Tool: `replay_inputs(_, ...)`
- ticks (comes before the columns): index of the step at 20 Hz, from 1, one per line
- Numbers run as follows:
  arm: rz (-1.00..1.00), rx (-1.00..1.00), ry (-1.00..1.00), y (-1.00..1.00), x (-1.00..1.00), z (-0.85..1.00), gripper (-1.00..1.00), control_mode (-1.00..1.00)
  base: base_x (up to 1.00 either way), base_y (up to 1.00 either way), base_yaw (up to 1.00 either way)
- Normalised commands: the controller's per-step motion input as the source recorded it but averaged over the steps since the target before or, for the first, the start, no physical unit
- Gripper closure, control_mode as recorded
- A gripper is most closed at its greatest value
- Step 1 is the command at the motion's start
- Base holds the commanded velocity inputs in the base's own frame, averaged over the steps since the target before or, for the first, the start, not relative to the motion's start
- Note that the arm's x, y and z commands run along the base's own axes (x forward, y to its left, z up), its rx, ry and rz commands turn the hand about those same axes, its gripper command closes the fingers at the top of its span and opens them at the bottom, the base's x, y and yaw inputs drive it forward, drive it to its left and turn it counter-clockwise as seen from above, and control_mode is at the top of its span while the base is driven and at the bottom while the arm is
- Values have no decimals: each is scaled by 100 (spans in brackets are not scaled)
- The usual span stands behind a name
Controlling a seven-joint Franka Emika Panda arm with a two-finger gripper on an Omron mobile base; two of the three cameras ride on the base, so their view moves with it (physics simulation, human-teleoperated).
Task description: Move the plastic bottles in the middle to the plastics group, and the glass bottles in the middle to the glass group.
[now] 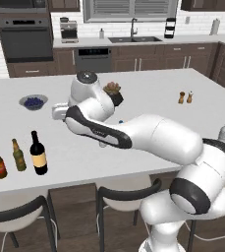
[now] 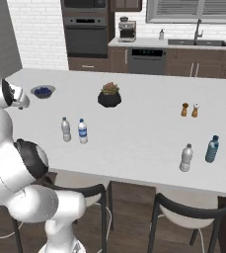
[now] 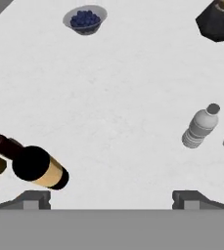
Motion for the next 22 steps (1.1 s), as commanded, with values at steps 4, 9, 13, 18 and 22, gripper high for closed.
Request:
replay_inputs(4, -7, 0, -3, -100, 0, -7, -100, -100, 0, 0, 0)
replay_inputs(9, -10, 0, -5, -84, 0, -27, -100, -100, 0, 0, 0)
replay_inputs(13, -11, 0, 0, -81, 6, -4, -100, -100, 0, 0, 0)
replay_inputs(18, -2, 0, 0, -79, 16, -1, -100, -100, 0, 0, 0)
replay_inputs(22, 0, 2, 0, -71, 25, -12, -100, -100, 0, 0, 0)
